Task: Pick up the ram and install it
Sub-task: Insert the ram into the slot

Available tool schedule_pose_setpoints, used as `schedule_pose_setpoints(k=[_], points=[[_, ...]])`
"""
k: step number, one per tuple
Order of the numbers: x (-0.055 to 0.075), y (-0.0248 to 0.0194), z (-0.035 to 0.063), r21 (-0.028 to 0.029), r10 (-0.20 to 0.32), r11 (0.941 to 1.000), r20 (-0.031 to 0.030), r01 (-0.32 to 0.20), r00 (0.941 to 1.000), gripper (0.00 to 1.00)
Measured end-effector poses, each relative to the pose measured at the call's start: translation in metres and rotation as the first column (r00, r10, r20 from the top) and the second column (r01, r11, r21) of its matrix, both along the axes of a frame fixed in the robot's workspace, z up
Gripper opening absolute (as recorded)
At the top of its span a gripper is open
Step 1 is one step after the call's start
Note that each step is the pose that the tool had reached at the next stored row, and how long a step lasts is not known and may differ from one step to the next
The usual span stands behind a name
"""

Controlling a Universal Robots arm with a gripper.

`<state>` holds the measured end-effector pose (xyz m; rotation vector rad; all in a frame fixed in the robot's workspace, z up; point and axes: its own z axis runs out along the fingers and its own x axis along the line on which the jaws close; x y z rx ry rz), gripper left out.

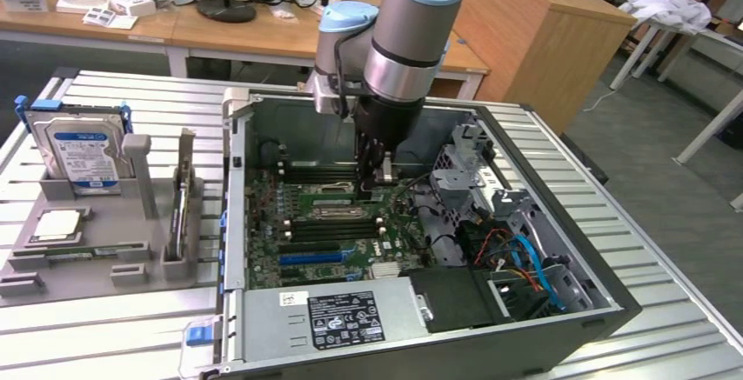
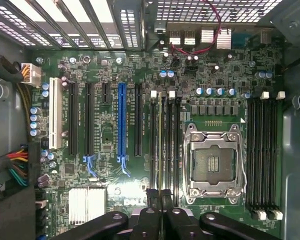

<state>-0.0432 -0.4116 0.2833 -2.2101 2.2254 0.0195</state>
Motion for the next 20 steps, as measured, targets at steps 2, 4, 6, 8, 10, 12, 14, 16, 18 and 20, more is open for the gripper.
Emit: schedule_pose_setpoints(k=[2, 4, 6, 8, 10, 12, 14, 16, 18, 20], points=[[0.0000, 0.0000, 0.0000, -0.0001, 0.000, 1.0000, -0.0001, 0.000, 1.0000, 0.12], [0.0000, 0.0000, 0.0000, -0.0001, 0.000, 1.0000, -0.0001, 0.000, 1.0000, 0.12], [0.0000, 0.0000, -0.0002, 0.0000, 0.000, 1.0000, 0.0000, 0.000, 1.0000, 0.12], [0.0000, 0.0000, -0.0013, 0.0004, 0.000, 1.0000, 0.0002, 0.000, 1.0000, 0.12], [0.0000, 0.0000, -0.0024, 0.0000, 0.000, 1.0000, 0.0001, 0.000, 1.0000, 0.12], [0.0000, 0.0000, -0.0037, 0.0000, 0.000, 1.0000, 0.0000, 0.000, 1.0000, 0.12], [0.0000, 0.0000, -0.0050, -0.0001, 0.000, 1.0000, 0.0000, 0.000, 1.0000, 0.12], [0.0000, 0.0000, -0.0065, 0.0000, 0.000, 1.0000, 0.0000, 0.000, 1.0000, 0.12], [0.0000, 0.0000, -0.0078, 0.0000, 0.000, 1.0000, 0.0000, 0.000, 1.0000, 0.12], [0.0000, 0.0000, -0.0091, -0.0001, 0.000, 1.0000, 0.0000, 0.000, 1.0000, 0.12]])
